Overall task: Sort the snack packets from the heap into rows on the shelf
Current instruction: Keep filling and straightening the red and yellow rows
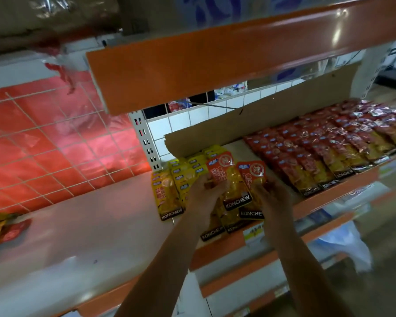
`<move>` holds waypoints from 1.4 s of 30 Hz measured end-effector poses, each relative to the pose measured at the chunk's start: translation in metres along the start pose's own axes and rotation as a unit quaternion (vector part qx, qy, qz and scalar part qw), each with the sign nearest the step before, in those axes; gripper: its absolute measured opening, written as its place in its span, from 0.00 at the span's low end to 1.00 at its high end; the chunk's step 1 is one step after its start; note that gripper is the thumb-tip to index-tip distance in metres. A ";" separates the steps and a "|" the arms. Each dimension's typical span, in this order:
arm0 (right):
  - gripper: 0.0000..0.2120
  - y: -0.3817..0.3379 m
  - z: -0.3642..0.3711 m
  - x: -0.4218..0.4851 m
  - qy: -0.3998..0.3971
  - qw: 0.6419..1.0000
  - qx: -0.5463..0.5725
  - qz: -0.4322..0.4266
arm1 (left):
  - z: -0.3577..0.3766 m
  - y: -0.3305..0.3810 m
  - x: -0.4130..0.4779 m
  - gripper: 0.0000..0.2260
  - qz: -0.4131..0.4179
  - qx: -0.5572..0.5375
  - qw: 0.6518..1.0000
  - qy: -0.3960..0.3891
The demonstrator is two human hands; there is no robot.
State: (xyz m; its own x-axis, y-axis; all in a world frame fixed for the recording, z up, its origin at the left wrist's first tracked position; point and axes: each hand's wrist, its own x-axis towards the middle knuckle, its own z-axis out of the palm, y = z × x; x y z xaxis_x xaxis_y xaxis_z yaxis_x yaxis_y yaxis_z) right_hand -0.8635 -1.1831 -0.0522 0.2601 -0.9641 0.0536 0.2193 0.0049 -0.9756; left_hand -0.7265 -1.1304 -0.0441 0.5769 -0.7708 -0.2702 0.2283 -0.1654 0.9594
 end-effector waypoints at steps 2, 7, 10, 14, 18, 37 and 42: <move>0.04 0.000 -0.004 0.010 0.016 1.000 0.007 0.003 | 0.009 0.001 0.015 0.17 0.009 0.015 1.000 0.003; 0.03 0.002 -0.026 0.042 0.072 0.997 -0.025 -0.030 | 0.039 0.008 0.052 0.19 0.060 0.074 0.994 0.057; 0.03 0.005 -0.042 0.066 0.084 0.995 -0.038 -0.035 | 0.057 0.013 0.072 0.25 0.126 0.141 0.978 0.089; 0.05 0.002 -0.058 0.104 0.107 0.989 -0.089 -0.050 | 0.081 0.024 0.105 0.28 0.144 0.269 0.949 0.080; 0.04 -0.003 -0.075 0.146 0.066 0.990 -0.114 -0.052 | 0.106 0.033 0.134 0.14 0.169 0.433 0.879 0.104; 0.22 -0.009 -0.106 0.221 -0.043 0.979 -0.190 -0.052 | 0.149 0.012 0.166 0.12 0.123 0.637 0.745 0.158; 0.23 -0.004 -0.093 0.227 -0.081 0.975 -0.207 -0.027 | 0.150 0.019 0.158 0.12 0.203 0.492 0.815 0.231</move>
State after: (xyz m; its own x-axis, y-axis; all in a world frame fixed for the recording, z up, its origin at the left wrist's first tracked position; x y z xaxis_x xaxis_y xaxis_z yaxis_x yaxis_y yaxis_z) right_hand -0.8929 -1.4267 -0.0564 0.4107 -0.9054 0.1077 -0.1529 -0.1849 -0.9708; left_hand -0.7487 -1.3479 -0.0562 0.7335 -0.6090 0.3017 -0.6626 -0.5421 0.5169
